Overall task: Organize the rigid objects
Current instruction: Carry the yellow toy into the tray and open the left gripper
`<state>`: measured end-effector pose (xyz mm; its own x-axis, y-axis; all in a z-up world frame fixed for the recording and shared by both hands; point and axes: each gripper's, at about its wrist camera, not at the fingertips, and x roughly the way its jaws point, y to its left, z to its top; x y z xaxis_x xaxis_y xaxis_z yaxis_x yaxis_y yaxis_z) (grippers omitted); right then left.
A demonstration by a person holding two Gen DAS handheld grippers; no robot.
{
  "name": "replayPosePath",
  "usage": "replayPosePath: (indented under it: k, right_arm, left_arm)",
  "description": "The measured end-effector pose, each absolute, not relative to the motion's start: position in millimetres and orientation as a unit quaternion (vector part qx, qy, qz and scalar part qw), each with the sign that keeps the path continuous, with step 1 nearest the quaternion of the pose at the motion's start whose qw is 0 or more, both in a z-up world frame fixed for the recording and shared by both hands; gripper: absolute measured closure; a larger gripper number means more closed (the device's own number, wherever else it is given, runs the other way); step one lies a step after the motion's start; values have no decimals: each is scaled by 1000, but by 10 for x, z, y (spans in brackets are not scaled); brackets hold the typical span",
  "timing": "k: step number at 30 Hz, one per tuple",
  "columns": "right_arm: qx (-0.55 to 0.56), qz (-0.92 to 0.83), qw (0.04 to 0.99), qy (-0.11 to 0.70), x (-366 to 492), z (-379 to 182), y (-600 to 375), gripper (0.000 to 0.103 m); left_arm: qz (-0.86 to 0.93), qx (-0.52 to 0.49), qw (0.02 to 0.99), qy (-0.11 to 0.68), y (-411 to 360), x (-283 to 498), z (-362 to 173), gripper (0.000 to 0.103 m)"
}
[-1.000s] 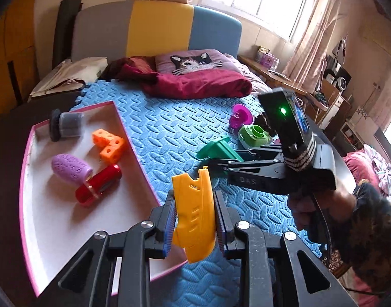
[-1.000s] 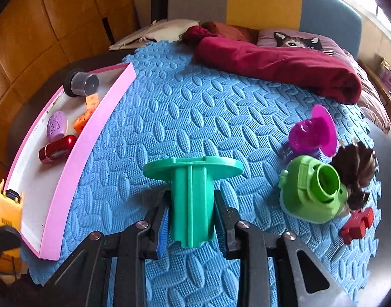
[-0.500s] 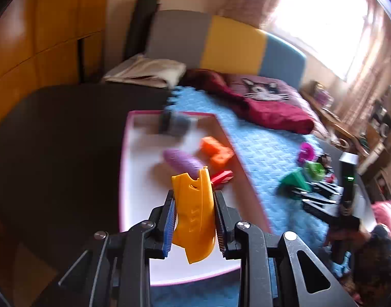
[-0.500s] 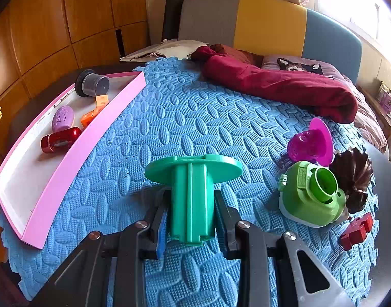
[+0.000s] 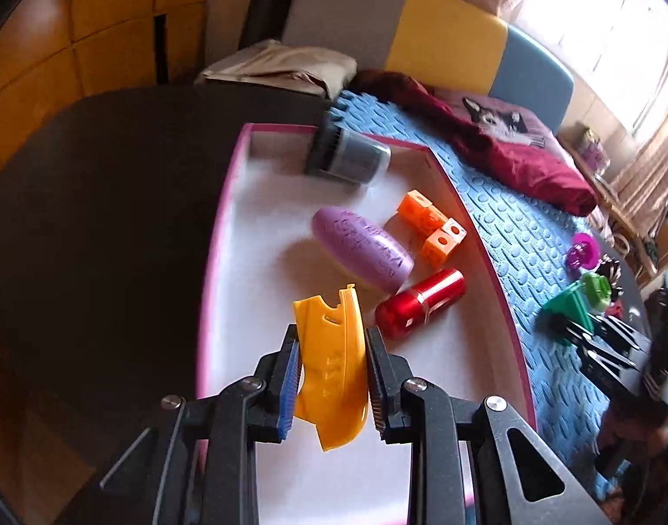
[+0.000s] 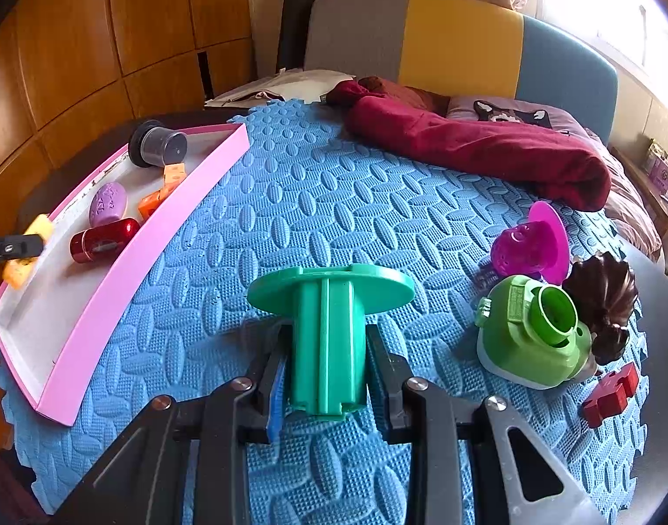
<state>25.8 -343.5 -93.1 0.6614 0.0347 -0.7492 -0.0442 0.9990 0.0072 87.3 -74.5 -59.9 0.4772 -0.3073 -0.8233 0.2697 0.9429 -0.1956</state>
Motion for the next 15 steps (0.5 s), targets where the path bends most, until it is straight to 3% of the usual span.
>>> replayPosePath:
  k: [15]
  right_arm:
    - [-2,24,911,411,258,-928,-3443,72]
  left_arm:
    - [-183,-2,855,486,-1129,1223,-712,75]
